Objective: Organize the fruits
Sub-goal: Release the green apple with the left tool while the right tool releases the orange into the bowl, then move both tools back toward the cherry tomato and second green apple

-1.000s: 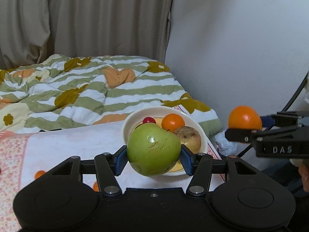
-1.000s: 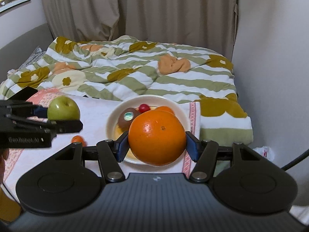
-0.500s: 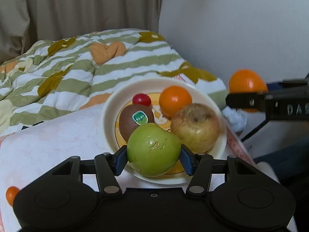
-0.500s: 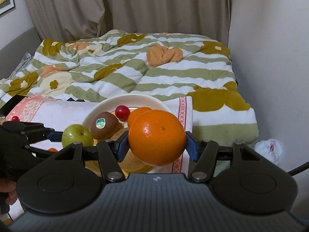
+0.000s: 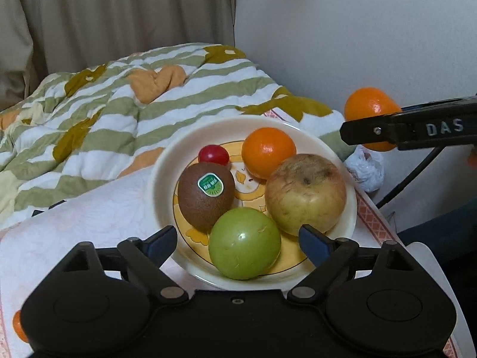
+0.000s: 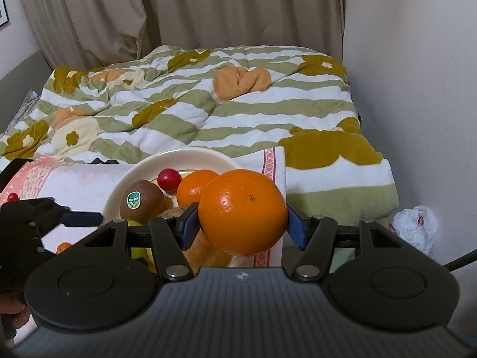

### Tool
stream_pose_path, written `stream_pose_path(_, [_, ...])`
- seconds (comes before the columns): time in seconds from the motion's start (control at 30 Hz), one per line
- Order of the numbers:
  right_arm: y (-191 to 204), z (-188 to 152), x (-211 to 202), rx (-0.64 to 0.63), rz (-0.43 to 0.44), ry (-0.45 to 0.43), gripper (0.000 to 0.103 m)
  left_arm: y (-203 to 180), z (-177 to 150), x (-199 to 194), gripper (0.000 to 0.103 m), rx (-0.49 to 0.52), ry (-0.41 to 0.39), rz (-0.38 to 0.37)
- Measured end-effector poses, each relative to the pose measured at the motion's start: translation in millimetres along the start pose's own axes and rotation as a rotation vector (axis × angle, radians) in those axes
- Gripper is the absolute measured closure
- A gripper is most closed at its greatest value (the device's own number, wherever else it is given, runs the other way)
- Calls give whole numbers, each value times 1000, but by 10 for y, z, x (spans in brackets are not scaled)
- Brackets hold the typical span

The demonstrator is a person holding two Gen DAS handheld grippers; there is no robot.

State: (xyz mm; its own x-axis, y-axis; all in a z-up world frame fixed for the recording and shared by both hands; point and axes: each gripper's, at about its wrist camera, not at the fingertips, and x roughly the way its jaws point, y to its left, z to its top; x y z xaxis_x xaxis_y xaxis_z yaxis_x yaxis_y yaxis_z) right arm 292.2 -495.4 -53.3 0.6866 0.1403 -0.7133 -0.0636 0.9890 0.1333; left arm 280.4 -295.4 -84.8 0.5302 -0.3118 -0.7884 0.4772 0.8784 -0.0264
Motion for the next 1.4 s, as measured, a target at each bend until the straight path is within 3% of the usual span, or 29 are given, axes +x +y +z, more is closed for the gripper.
stream_pose_path(0.43, [51,144,283,5,21,14,28,167,-33,-323,8,-78,-34,28])
stream_pose_path(0.8, [13,58,557,57,37,34,26,300,-148,-419,8,-139,-39,52])
stream_pose_path(0.83, [-7,46,552,69,46,23,23,300,-156,-426,8,-143,-40,51])
stream_pose_path(0.93, [-40,42,525,85,55,-2,0,293,-180,-464,8,-151,-50,51])
stream_pose_path(1.4, [86,-19,37,33,19,-43,0,161,-306,-839,8,-161,-112,72])
